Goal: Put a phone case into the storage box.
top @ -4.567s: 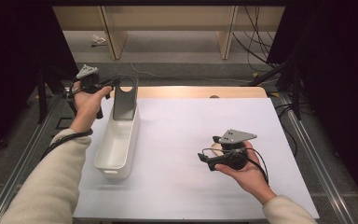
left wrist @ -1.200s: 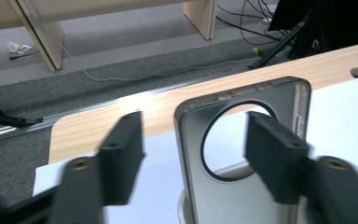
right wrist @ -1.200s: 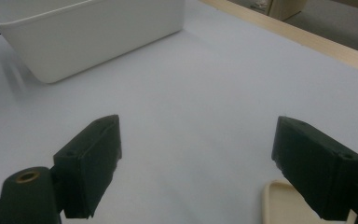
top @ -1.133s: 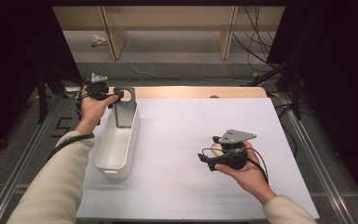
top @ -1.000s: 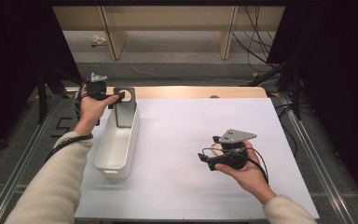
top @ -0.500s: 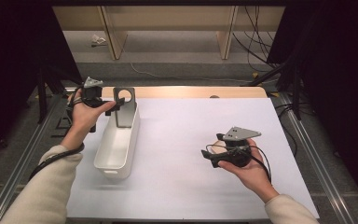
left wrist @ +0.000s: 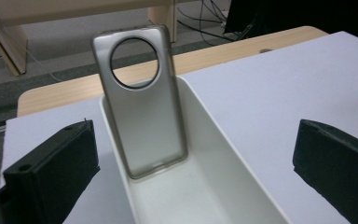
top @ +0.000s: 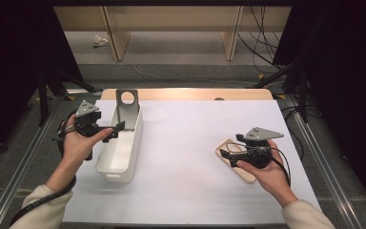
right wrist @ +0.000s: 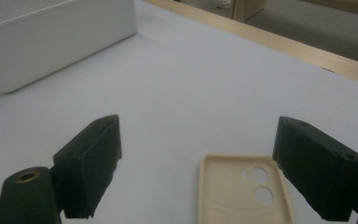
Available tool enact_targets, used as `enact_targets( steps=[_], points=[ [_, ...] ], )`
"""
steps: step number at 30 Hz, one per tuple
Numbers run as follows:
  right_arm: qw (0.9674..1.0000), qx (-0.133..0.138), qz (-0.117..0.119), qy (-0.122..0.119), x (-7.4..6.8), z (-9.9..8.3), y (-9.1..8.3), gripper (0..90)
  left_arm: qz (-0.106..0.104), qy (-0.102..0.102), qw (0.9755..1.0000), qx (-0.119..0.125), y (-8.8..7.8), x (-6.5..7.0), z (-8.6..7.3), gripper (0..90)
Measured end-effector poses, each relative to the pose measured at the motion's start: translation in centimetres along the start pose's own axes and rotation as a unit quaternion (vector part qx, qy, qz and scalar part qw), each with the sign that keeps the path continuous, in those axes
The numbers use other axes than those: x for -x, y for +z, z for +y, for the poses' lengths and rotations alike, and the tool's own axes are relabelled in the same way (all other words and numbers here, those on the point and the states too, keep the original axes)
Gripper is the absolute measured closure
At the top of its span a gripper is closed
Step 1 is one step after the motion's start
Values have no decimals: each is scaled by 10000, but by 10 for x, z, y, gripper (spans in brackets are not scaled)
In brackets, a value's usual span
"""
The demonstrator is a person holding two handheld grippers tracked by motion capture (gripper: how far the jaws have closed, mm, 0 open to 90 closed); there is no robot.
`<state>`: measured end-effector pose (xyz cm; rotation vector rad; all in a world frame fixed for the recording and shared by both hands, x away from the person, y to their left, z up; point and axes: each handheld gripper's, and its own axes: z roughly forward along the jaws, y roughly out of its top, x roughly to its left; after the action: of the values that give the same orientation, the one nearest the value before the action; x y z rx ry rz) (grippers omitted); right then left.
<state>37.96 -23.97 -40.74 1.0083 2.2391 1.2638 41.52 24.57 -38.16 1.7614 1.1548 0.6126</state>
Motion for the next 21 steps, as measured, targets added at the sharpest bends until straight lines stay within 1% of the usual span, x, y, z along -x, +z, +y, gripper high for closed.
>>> enact_targets(
  steps=[1, 3, 4, 7, 13, 16, 21],
  points=[
    [10000, 5, -30, 25, 2, -1, -1, 163, -29, 4, 10000, -3, -2, 3, -3, 0],
    [9999, -14, -98, 83, 7, -3, -3, 162, -160, -81, 9998, 23, -5, 11, -8, 1],
    [9999, -37, -138, 97, 9, -4, -4, 162, -203, -83, 9998, 39, -7, 14, -11, 2],
    [9997, -84, -189, 156, 14, -6, -5, 162, -253, -39, 9996, 81, -10, 25, -19, 5],
    [9992, -113, -302, 224, 24, -10, -9, 163, -319, 187, 9991, 200, -19, 45, -29, 19],
    [9989, -120, -369, 262, 29, -13, -11, 162, -395, 222, 9988, 190, -21, 50, -35, 19],
    [9984, -85, -455, 339, 34, -14, -16, 162, -514, 168, 9985, 123, -27, 55, -48, 21]
  ],
)
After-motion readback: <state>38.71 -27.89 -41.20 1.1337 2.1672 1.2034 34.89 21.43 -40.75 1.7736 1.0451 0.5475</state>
